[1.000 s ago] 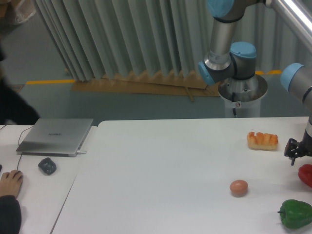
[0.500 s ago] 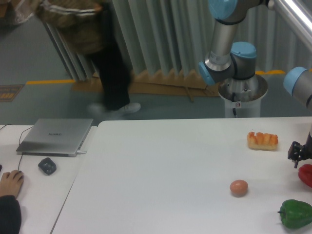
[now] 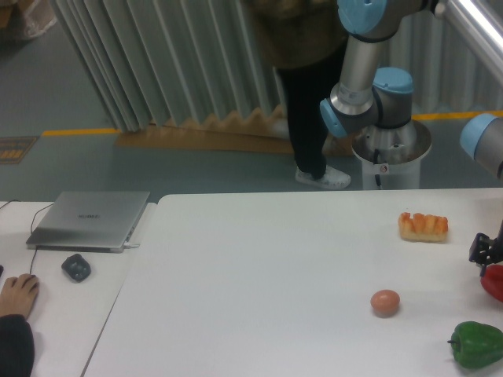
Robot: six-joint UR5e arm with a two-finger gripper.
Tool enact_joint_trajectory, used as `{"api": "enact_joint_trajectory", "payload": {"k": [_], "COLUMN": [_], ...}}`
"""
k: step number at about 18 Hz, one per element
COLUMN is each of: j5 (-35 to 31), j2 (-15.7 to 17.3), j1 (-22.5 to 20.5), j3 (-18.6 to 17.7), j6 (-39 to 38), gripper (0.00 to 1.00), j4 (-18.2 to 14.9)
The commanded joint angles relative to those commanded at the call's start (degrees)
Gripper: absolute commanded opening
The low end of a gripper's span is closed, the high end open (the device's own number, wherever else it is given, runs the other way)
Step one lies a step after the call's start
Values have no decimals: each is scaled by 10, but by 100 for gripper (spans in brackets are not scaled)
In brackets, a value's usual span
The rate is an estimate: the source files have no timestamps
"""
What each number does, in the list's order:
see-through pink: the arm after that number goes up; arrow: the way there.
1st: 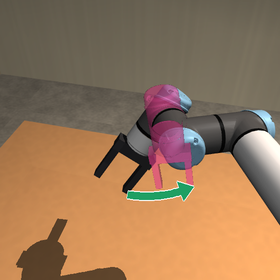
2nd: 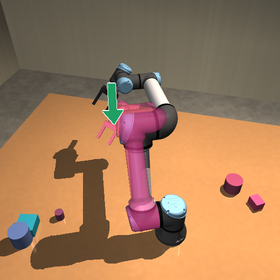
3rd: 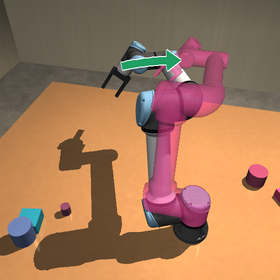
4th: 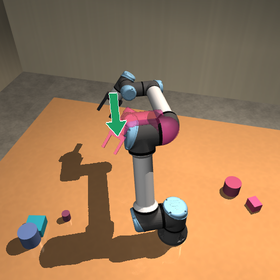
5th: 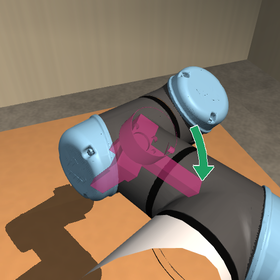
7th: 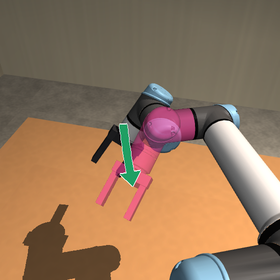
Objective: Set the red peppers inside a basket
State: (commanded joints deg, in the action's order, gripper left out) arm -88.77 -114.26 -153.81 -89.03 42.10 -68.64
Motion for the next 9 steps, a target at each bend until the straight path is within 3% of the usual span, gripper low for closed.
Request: {"api": "enact_joint_trajectory", "payload": {"k": [9], "j5": [-1], "j2": [-9], "j1": [4], "j3": [-6], "j6": [-1], "gripper": [100], "j4": [16]}}
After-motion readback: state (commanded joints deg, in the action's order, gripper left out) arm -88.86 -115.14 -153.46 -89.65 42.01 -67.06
